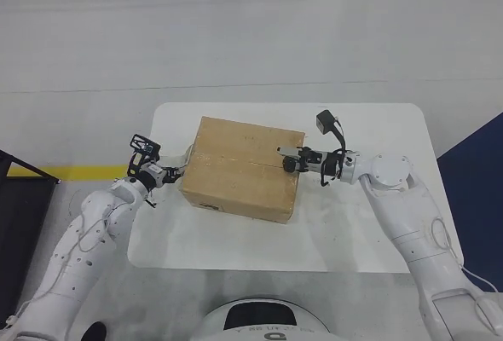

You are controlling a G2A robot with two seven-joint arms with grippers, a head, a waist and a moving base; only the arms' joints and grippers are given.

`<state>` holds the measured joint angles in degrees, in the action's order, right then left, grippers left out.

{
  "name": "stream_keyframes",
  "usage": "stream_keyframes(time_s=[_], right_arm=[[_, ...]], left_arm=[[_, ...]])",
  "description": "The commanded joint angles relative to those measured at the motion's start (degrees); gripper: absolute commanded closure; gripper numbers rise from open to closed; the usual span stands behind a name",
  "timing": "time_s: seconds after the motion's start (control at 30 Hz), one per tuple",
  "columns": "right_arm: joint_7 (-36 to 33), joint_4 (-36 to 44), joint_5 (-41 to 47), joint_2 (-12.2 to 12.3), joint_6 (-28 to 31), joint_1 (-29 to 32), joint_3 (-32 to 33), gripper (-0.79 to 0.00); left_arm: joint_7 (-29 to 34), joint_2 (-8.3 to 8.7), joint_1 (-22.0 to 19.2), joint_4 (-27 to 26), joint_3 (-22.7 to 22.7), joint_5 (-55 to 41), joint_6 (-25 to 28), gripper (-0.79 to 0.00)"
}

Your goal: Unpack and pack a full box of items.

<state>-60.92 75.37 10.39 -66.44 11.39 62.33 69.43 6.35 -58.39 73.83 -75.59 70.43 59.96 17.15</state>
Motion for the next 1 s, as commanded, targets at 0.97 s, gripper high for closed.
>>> stream_keyframes(time_s=[0.97], right_arm=[[0.0,0.0,0.0,0.0,0.0,0.0,0.0,-0.785]], left_arm=[[-3.0,-0.9,3.2,-4.1,2.7,4.2,-1.8,-0.785]])
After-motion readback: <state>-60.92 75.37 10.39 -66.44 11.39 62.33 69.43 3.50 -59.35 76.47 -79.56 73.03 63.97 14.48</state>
